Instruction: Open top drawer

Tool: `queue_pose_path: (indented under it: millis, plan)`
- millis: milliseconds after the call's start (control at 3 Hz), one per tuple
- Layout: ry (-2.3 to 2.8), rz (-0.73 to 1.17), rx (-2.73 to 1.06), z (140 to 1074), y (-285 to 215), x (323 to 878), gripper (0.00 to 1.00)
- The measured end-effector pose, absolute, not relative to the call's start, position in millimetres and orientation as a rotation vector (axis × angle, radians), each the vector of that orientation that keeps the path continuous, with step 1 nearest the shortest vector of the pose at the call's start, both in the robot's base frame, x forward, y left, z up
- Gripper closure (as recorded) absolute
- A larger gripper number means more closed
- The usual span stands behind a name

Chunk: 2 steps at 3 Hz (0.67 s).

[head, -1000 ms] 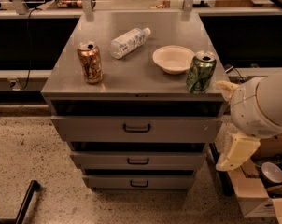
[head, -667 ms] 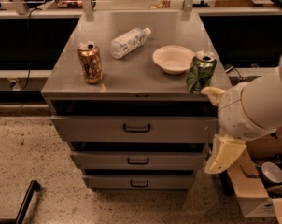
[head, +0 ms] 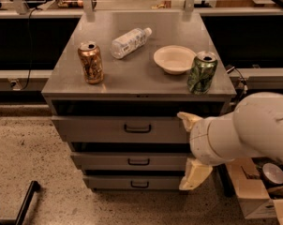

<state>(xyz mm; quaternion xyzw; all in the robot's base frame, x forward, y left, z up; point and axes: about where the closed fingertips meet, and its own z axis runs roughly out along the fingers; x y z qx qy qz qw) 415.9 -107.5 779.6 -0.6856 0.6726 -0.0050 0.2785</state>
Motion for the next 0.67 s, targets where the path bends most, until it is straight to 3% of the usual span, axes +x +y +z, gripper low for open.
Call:
queue_pose_path:
  millis: [667]
  plan:
    - [1.767,0.011,-1.865,769.7,-100.7,422.1,0.00]
